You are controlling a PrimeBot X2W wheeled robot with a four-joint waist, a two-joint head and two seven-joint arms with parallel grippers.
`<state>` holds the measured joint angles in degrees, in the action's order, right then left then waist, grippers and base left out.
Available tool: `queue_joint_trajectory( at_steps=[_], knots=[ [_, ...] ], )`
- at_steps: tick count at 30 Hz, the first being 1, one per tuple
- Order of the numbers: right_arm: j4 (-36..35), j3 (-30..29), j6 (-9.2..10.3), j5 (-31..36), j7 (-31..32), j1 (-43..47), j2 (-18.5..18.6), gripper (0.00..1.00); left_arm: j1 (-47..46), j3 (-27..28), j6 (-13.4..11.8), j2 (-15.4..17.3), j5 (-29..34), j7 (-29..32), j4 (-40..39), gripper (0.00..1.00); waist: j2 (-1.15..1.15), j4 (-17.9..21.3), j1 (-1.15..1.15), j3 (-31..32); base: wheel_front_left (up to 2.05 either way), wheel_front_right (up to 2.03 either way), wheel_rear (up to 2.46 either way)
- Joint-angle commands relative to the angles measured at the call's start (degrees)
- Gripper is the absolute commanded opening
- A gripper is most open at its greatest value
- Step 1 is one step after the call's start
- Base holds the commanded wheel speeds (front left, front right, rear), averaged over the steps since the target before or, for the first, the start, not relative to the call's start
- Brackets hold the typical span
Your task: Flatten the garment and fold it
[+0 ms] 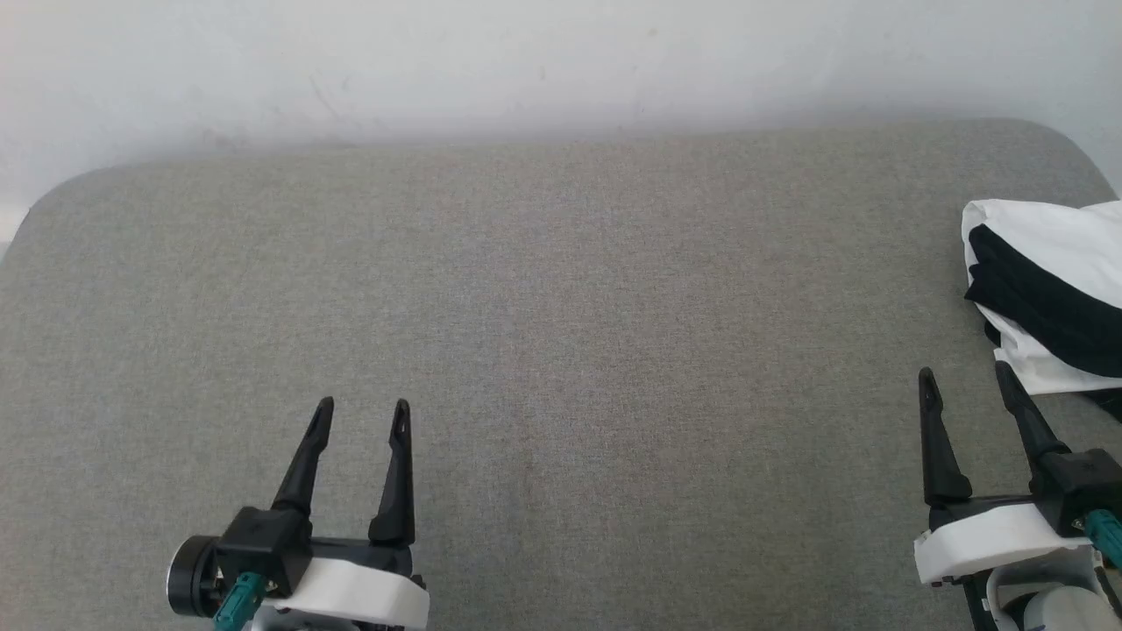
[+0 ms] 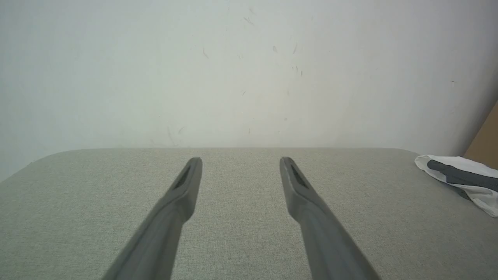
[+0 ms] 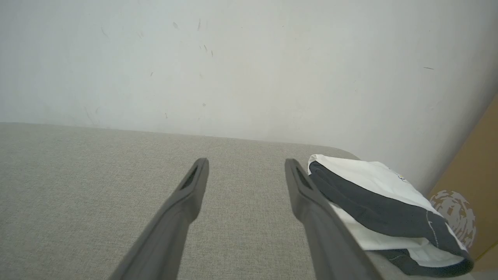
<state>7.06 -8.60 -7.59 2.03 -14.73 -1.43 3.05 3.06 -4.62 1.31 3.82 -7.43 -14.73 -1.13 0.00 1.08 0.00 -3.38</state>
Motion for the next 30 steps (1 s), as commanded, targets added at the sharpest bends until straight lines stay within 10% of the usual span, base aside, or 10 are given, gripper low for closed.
queue_joint_trajectory(
  at_steps=[1,5,6,30],
  knots=[
    [0.14,-0.07,0.1,-0.1,-0.27,-0.56,-0.17,1.0,-0.49,0.39,0.41,-0.24,0.42,-0.27,0.18,1.0,0.0,-0.07,0.0,0.04,0.0,0.0,0.0],
    [0.24,-0.14,0.1,-0.15,-0.27,-0.56,-0.17,1.0,-0.36,0.77,0.57,-0.43,0.59,-0.27,0.15,1.0,0.0,-0.08,0.0,0.13,0.0,0.0,0.0],
    [0.2,-0.15,0.0,0.0,0.0,-0.01,0.0,0.0,0.01,0.59,0.24,-0.18,0.3,0.0,-0.01,0.0,0.0,-0.09,0.0,0.13,0.0,0.0,0.0],
    [-0.86,1.1,0.0,-0.29,2.2,0.24,0.01,0.0,-0.41,1.12,-0.02,-0.26,1.39,2.2,0.16,0.0,0.0,-0.24,0.0,0.61,0.0,0.0,0.0]
  ],
)
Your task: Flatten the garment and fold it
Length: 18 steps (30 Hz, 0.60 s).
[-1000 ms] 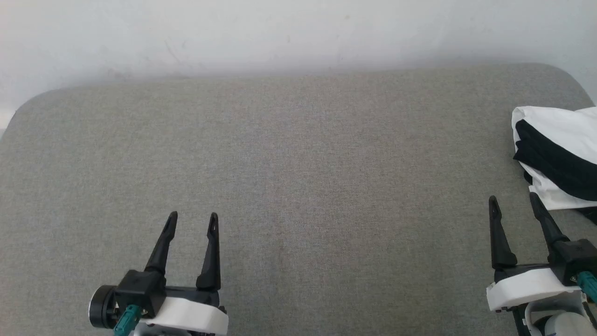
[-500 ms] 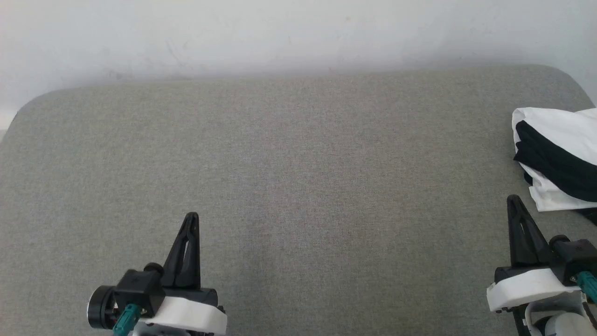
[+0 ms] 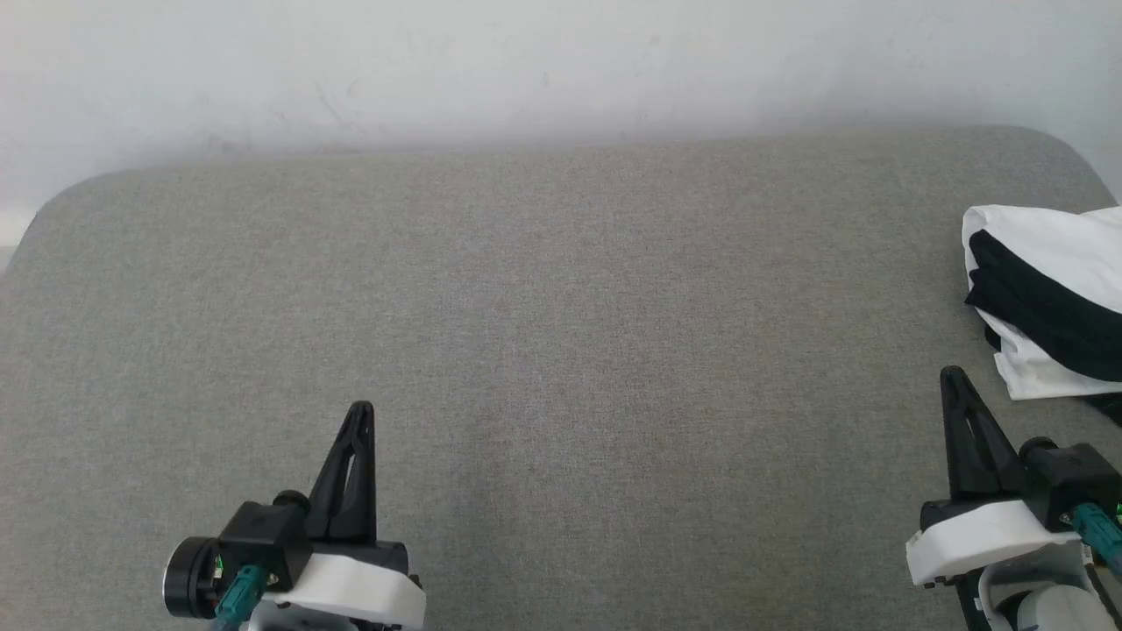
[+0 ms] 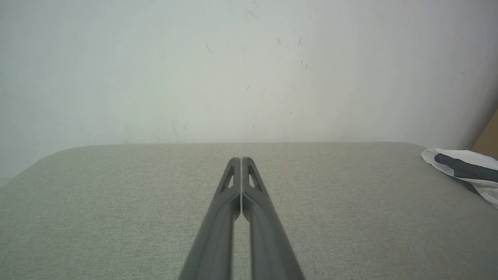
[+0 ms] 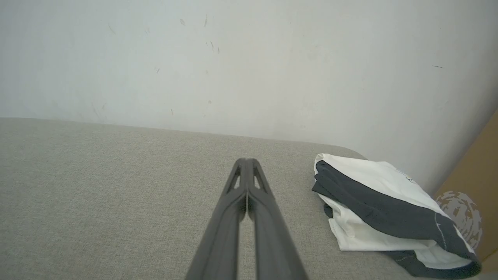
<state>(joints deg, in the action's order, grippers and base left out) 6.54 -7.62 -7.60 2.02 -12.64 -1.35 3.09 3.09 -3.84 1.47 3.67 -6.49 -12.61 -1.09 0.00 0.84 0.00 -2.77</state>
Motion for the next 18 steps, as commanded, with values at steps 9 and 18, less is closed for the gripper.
queue_joint_trajectory(
  at_steps=[9,18],
  knots=[
    [-0.86,0.75,0.02,-0.43,1.16,0.26,-0.05,0.0,-0.66,0.64,-0.28,-0.17,0.95,1.14,0.21,0.0,0.0,-0.07,0.0,0.23,0.0,0.0,0.0],
    [-1.38,1.38,0.03,-0.57,2.22,0.36,-0.06,0.0,-0.89,0.93,-0.39,-0.23,1.46,2.19,0.29,0.0,0.0,-0.14,0.0,0.47,0.0,0.0,0.0]
  ],
)
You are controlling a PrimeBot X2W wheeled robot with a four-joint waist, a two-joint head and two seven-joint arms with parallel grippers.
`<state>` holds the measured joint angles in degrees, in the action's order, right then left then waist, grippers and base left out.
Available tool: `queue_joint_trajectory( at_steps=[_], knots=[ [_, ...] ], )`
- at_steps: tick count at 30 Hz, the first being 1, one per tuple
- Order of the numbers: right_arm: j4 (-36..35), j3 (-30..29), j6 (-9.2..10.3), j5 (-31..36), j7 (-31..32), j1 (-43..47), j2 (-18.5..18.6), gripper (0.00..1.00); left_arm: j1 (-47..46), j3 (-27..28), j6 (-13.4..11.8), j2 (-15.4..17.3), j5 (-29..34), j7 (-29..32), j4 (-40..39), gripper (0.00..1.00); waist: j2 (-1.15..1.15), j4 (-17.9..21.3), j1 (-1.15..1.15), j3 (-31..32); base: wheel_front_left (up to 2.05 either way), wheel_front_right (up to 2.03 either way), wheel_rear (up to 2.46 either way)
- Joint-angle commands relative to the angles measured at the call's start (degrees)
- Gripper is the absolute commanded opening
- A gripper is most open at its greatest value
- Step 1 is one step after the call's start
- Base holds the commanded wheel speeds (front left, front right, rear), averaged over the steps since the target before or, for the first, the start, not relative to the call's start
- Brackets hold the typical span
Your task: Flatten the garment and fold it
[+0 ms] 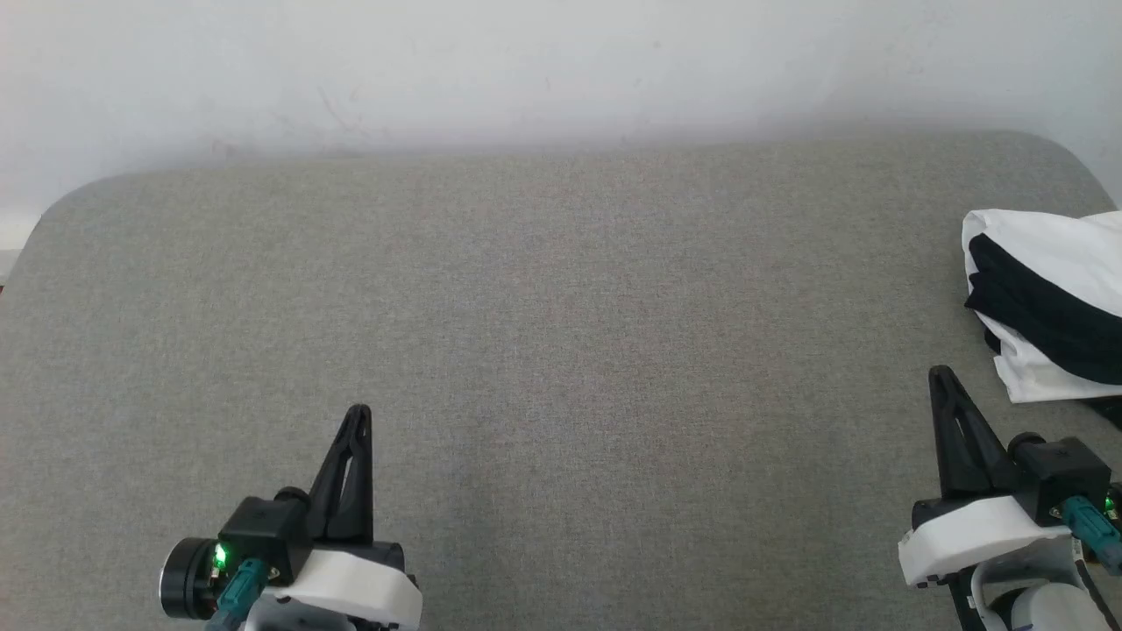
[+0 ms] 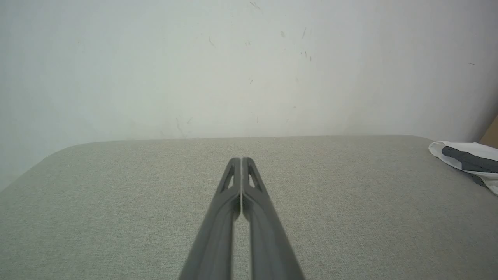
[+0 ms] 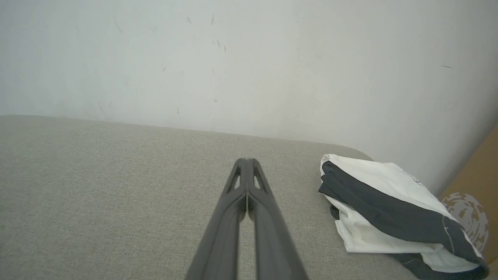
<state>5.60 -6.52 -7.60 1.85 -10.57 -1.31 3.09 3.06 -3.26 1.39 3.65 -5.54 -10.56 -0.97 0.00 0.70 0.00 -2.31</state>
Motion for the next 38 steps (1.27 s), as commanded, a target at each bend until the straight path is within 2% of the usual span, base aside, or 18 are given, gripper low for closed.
queue_joint_trajectory(
  at_steps=[1,38],
  knots=[
    [-0.5,0.35,0.03,-0.43,0.27,0.34,-0.06,0.0,-0.88,0.38,-0.33,-0.21,0.57,0.26,0.18,0.0,0.0,-0.01,0.0,0.03,0.0,0.0,0.0],
    [-2.64,2.94,0.06,-1.02,4.6,0.74,-0.13,0.0,-1.79,1.59,-0.77,-0.45,2.66,4.59,0.51,0.0,0.0,-0.3,0.0,0.99,0.0,0.0,0.0]
  ],
)
